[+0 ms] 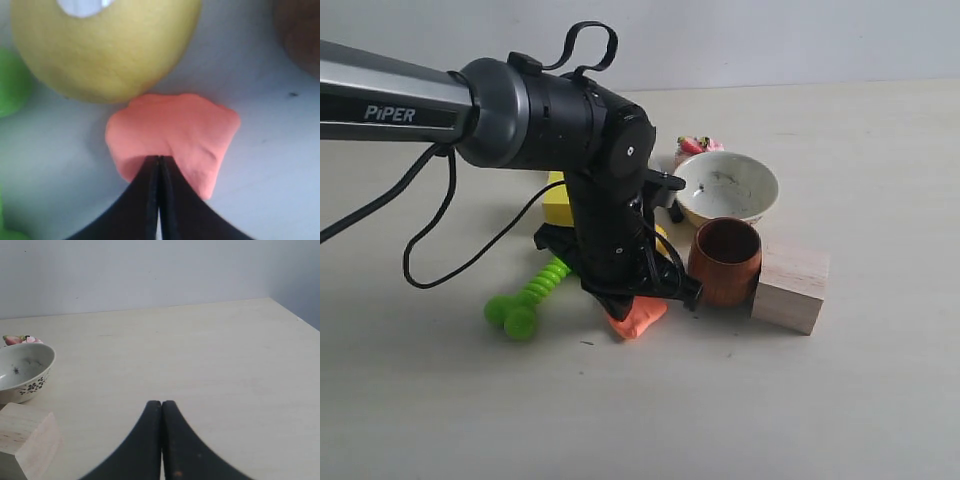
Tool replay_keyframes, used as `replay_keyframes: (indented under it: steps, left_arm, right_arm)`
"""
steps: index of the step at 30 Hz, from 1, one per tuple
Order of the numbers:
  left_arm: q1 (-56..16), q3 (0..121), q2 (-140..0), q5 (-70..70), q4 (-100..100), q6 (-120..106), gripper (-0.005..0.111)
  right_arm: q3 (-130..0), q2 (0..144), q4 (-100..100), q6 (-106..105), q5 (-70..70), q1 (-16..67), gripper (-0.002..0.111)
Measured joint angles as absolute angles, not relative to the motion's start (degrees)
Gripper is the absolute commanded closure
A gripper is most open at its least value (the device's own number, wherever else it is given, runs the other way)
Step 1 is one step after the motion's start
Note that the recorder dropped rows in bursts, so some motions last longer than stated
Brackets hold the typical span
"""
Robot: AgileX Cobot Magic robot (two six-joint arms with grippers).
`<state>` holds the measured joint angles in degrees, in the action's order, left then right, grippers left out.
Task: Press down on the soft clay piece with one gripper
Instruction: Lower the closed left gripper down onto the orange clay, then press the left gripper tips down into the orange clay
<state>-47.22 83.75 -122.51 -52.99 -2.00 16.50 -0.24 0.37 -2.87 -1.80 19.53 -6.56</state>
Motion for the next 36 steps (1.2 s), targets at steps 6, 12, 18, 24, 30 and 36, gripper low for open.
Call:
replay_keyframes:
  steps: [6,12,18,24,30,36]
  left_arm:
    - [-47.22,83.15,-122.51,-51.77,-2.00,15.87,0.107]
    - [-47.22,83.15,-122.51,-50.62,-2.00,15.60,0.107]
    - [-47.22,83.15,-122.51,-50.09,-2.00,15.47,0.107]
    - [-47.22,83.02,-123.08,-49.99,-2.00,15.47,0.107]
    - [-47.22,83.37,-124.27,-50.50,-2.56,14.51,0.107]
    - [-47.22,83.75,-124.81,-50.97,-3.37,12.77,0.107]
  right_arm:
    - [-0.24,0.37,-2.87,-1.80,19.53,-6.56,0.108]
    - [-0.24,0.37,-2.87,-1.80,19.53,-6.56,0.108]
    - [-0.24,0.37,-2.87,-1.80,19.53,-6.56,0.108]
    - [-0.24,0.37,-2.87,-1.80,19.53,-6.56,0.108]
    - [-0.24,0.37,-2.87,-1.80,19.53,-6.56,0.108]
    - [-0.24,0.37,-2.87,-1.80,19.53,-6.56,0.108]
